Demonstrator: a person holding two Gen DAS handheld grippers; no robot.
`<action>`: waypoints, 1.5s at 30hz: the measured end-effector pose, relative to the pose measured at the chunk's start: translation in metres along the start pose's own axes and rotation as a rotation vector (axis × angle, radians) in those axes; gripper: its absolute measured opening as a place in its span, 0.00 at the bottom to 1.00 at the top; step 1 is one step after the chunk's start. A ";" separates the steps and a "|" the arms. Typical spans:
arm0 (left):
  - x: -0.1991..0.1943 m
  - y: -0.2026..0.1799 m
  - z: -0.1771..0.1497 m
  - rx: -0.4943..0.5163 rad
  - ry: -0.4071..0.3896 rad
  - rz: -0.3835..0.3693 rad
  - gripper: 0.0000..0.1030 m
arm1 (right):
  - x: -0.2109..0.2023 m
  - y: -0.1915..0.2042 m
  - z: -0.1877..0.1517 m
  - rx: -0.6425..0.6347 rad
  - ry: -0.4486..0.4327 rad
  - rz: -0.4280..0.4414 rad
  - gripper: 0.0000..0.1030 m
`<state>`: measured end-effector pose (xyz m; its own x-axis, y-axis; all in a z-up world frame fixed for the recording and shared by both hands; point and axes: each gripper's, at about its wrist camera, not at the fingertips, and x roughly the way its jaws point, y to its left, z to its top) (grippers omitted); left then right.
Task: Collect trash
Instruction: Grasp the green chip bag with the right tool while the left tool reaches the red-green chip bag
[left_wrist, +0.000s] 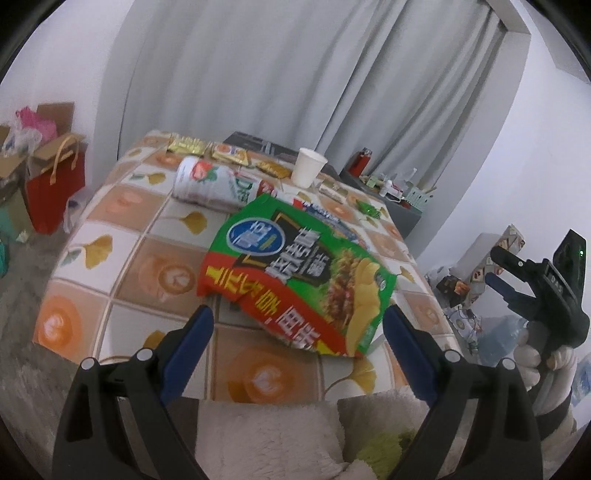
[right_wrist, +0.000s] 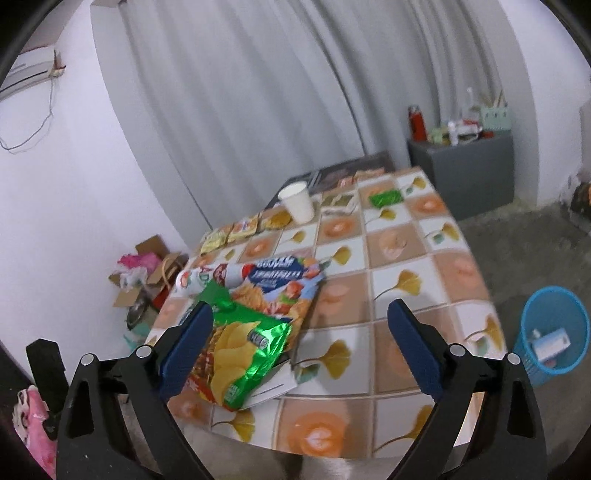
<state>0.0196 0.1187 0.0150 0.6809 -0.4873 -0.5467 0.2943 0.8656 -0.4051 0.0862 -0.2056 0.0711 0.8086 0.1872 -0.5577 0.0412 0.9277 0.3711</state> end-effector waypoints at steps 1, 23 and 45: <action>0.002 0.003 -0.001 -0.007 0.007 -0.004 0.88 | 0.005 0.002 0.000 0.003 0.011 0.003 0.86; 0.060 0.039 -0.009 -0.237 0.138 -0.283 0.83 | 0.085 0.036 0.019 0.015 0.135 0.101 0.62; 0.088 0.058 -0.002 -0.426 0.082 -0.430 0.60 | 0.130 0.037 -0.005 0.094 0.364 0.333 0.36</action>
<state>0.0957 0.1261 -0.0583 0.5017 -0.8049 -0.3170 0.2258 0.4756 -0.8502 0.1895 -0.1453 0.0083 0.5307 0.5840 -0.6142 -0.1178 0.7685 0.6290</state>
